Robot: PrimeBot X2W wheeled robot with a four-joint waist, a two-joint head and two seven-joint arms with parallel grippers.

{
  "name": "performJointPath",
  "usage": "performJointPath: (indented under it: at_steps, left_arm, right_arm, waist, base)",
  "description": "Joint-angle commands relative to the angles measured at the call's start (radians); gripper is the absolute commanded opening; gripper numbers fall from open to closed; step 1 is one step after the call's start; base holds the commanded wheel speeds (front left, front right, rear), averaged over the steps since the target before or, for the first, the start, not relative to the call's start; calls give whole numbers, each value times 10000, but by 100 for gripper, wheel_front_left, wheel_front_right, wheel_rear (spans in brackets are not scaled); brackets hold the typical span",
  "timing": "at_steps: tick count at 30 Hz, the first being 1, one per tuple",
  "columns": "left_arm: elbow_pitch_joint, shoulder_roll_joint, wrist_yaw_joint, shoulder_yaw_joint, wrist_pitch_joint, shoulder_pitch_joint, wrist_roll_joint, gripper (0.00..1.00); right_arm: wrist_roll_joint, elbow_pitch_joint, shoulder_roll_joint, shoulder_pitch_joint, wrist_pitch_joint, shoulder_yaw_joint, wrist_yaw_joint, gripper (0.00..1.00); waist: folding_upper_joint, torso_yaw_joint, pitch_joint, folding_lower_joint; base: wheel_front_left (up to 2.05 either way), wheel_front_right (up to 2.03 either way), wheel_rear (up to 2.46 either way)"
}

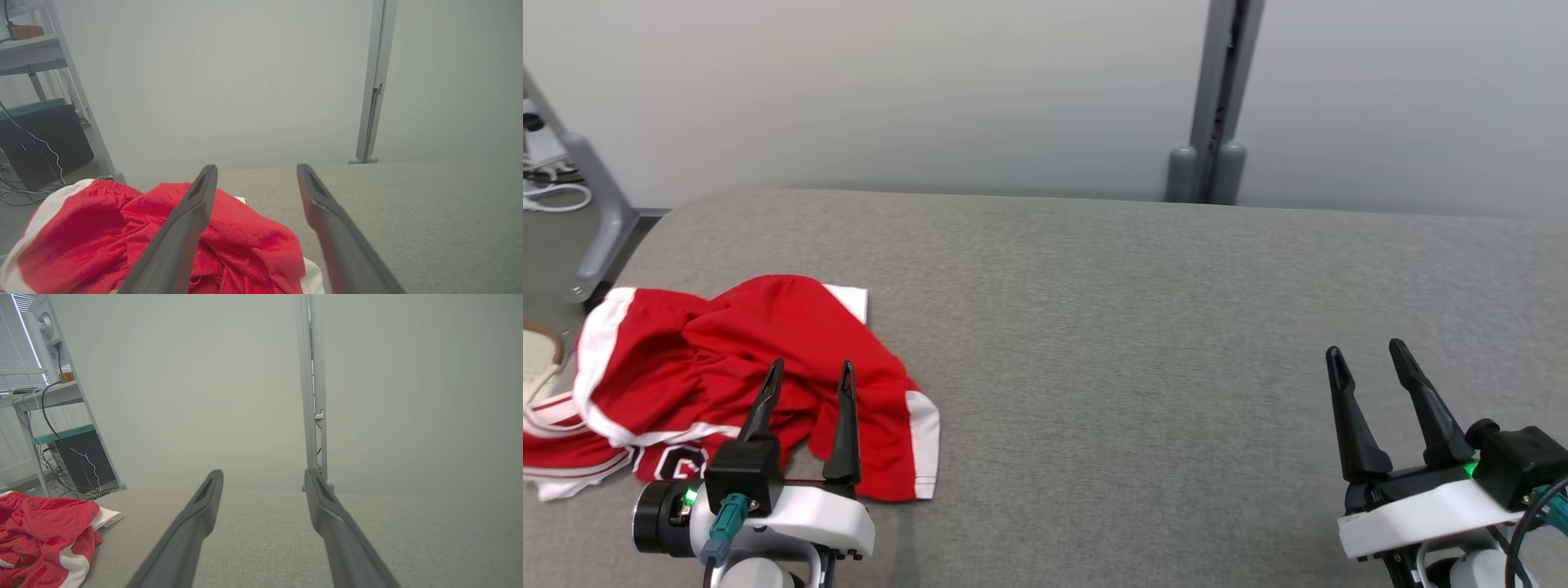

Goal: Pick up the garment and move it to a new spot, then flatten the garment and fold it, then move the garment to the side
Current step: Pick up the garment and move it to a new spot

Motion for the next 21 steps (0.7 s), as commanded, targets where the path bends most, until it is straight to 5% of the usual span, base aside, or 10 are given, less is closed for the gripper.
performJointPath:
  at_steps: [1, 21]
  left_arm:
    - [-6, 38, 38, 22, -31, -108, -17, 100]
    - [59, 38, -2, 186, -31, 143, -194, 100]
  right_arm:
    - [78, 56, -45, 108, -20, 43, 23, 100]
    - [407, 142, -164, 186, -20, 401, 23, 100]
  waist:
    - [0, 318, -24, 0]
    - [0, 2691, -83, 0]
  base:
    - [0, 0, 0]
    - [0, 0, 0]
